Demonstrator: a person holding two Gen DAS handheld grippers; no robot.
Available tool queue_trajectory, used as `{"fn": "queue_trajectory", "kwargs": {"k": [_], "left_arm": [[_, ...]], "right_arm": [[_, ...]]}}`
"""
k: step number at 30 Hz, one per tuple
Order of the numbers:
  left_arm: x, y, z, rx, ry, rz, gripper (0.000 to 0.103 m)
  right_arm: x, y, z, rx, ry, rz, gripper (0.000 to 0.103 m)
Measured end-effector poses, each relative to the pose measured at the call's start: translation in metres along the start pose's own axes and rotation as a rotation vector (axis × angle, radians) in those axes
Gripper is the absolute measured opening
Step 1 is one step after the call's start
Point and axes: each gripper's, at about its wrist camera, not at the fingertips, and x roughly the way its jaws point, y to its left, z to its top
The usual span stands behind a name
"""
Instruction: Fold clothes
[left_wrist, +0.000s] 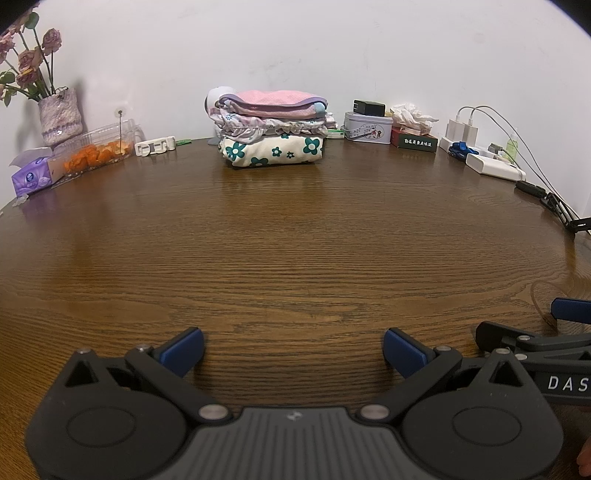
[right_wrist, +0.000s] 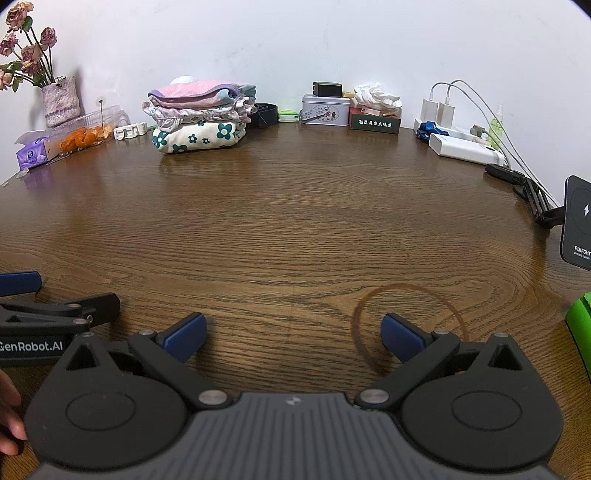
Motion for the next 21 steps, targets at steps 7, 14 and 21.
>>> {"fn": "queue_trajectory", "kwargs": {"k": [7,14,21], "left_arm": [[-0.0002,-0.0001,-0.0003,0.002,0.0,0.002,0.103],[0.004,-0.0023,0.0001,0.0,0.0,0.001,0.103],[-0.0003,-0.0004,-0.0005,-0.008,0.0,0.008,0.103]], "right_arm": [[0.0,0.0,0.0,0.0,0.0,0.0,0.102],[-0.0004,0.0001,0.0007,-0.001,0.001,-0.001,0.102],[0.0013,0.0005,0.0052,-0.002,0.003,-0.004,0.103]]}}
